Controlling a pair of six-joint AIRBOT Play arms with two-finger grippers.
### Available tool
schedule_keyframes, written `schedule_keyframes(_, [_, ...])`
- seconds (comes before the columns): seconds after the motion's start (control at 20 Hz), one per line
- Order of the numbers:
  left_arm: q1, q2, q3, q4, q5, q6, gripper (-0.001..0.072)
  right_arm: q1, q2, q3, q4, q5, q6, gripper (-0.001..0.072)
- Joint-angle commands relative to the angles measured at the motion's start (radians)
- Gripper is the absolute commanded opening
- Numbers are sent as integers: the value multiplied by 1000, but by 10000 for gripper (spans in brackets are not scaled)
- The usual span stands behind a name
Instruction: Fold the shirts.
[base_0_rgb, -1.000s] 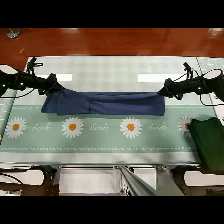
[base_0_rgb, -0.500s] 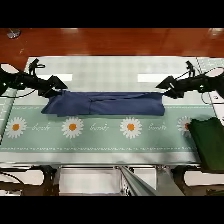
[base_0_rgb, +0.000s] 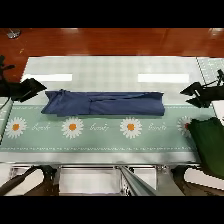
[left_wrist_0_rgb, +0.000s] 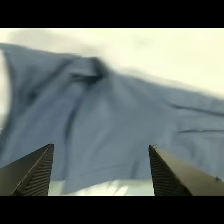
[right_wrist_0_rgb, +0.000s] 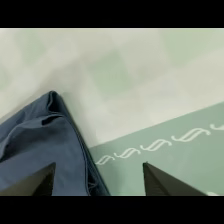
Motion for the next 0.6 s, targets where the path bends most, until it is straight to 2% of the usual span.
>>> schedule_keyframes(0.0, [-92,231,-220,-106,199,45,706,58,-16,-98,66,-112,-14,622])
schedule_keyframes(0.15, [-185,229,-228,-110,183,40,706,132,-96,-98,146,-103,-57,622])
schedule_keyframes(0.5, [-269,150,-209,-211,80,52,705,295,-212,7,167,-68,-50,615])
schedule_keyframes(0.55, [-274,140,-207,-216,80,52,703,313,-220,24,161,-52,-50,475])
